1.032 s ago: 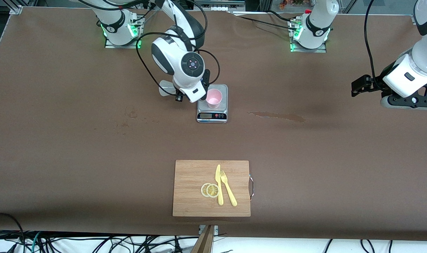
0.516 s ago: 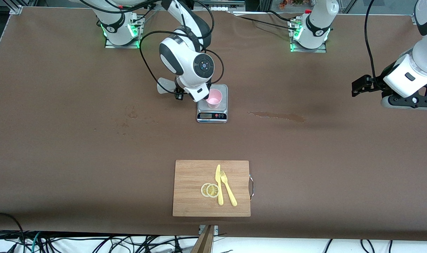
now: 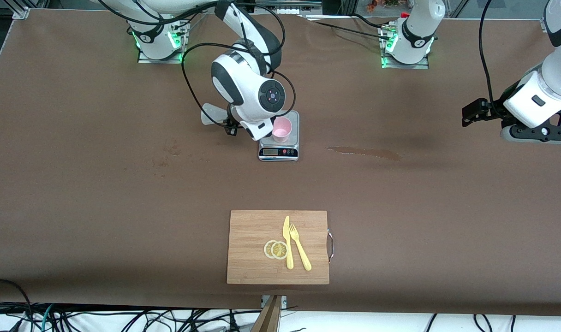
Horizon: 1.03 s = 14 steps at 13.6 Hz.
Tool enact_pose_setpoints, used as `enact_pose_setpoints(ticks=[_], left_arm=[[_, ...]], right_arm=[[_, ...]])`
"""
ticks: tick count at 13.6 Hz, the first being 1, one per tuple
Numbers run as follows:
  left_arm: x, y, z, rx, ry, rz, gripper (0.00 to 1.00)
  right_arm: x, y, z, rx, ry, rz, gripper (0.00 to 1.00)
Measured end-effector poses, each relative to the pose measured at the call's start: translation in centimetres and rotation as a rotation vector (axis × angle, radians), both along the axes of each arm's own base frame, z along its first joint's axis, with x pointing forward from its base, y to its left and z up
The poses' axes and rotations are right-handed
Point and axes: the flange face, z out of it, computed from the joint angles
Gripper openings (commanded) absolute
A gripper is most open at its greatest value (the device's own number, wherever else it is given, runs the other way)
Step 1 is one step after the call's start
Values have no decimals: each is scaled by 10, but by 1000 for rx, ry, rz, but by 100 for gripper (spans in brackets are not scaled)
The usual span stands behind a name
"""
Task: Add sauce to pink cup with both arms
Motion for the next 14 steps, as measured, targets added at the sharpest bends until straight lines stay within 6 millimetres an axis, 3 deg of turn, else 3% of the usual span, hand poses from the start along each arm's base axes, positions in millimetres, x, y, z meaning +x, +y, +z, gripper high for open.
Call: enact_pose_setpoints(ticks=[5,14], left_arm=[[0,0,0,0,2,0,100],[-1,0,0,0,5,0,100]], right_arm=[[17,10,-5,-43,-8,-7,9],[5,36,-7,-119,-35,33,9]])
